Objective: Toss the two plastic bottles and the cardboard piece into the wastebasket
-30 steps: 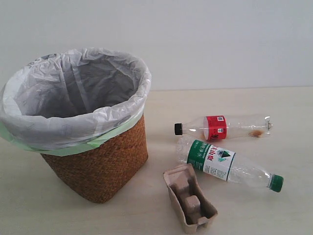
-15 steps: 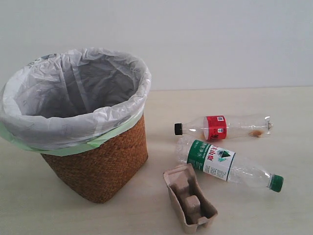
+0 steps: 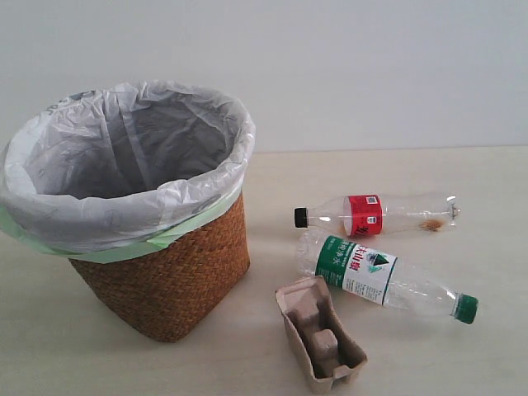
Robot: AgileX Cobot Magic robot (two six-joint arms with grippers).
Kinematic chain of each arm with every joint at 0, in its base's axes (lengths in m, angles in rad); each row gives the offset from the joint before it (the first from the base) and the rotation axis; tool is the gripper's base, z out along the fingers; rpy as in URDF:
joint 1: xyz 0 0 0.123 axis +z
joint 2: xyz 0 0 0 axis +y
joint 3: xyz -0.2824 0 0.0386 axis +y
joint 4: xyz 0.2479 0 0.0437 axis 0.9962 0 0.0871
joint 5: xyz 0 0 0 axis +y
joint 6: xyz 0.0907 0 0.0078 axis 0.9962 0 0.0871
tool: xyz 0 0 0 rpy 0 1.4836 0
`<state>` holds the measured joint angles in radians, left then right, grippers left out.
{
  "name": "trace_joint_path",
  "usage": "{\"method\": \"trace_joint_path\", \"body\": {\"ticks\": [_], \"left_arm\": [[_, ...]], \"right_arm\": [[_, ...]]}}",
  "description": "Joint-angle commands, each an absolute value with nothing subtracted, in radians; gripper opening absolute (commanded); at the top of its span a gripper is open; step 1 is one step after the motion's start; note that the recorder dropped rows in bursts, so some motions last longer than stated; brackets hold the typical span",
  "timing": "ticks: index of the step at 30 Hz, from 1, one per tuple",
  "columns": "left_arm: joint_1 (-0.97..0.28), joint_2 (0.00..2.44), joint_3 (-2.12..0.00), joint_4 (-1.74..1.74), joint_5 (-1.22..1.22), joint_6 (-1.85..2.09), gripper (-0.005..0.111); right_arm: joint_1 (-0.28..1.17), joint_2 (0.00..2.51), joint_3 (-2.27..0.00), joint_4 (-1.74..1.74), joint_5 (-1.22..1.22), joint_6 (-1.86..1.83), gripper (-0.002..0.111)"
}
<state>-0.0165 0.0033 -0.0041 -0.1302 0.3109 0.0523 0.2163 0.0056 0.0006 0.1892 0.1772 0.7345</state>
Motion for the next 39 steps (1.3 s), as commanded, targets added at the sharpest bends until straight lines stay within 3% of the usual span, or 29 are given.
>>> {"method": "trace_joint_path", "body": {"ticks": [1,4,17,24,29,34,39], "left_arm": [[-0.016,0.0,0.0,-0.127,0.31,0.044,0.004],[-0.016,0.0,0.0,-0.127,0.31,0.044,0.004],[-0.016,0.0,0.0,-0.127,0.31,0.044,0.004],[-0.016,0.0,0.0,-0.127,0.31,0.044,0.004],[-0.016,0.0,0.0,-0.127,0.31,0.044,0.004],[-0.016,0.0,0.0,-0.127,0.31,0.044,0.004],[-0.016,0.0,0.0,-0.127,0.31,0.044,0.004]], "right_arm": [[0.209,0.0,0.0,0.189,0.069,0.731,0.003],[0.209,0.0,0.0,0.186,-0.019,0.72,0.003],[0.209,0.029,-0.079,0.184,0.07,0.406,0.003],[0.209,0.358,-0.413,0.225,0.367,0.154,0.003],[0.209,0.617,-0.618,0.522,0.639,-0.191,0.003],[0.209,0.825,-0.727,0.662,0.82,-0.351,0.003],[0.209,0.972,-0.74,0.645,0.836,-0.394,0.003]]}}
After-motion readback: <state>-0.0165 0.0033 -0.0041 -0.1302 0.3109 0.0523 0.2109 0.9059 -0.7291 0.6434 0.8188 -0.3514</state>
